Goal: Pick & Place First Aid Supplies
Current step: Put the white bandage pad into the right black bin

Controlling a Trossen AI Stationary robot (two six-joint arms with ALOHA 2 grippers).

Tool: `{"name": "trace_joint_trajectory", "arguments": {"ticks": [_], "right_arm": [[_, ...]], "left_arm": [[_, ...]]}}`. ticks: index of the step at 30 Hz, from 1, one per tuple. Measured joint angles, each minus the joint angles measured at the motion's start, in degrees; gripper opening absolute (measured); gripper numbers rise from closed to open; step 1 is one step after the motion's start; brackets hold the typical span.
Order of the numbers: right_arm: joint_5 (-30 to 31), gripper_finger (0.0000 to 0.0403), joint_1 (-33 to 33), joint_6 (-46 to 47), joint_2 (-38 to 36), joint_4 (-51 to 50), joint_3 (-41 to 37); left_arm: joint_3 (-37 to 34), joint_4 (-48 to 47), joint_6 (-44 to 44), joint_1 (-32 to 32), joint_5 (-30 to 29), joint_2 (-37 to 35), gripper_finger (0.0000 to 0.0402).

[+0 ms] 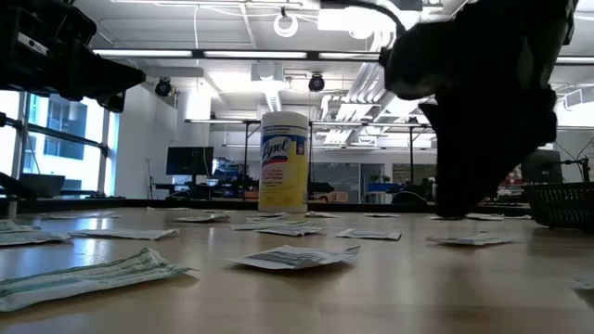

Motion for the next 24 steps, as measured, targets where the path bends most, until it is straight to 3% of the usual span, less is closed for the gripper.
{"name": "trace_joint_trajectory", "arguments": {"ticks": [5,13,24], "right_arm": [[-1.18,0.0101,0.0,-0.03,5.34,-7.4,6.56],[-1.21,0.0095,-0.02,0.41,6.15,-7.89,7.01],[-3.41,0.0025,-1.01,0.38,5.95,-5.01,5.71]], "left_arm": [[0.01,0.0,-0.01,0.01,0.0,0.0,0.0001],[0.01,0.0,-0.01,0.0,0.01,0.0,0.0001],[0.01,0.0,-0.02,0.0,-0.01,0.01,0.0001]]}}
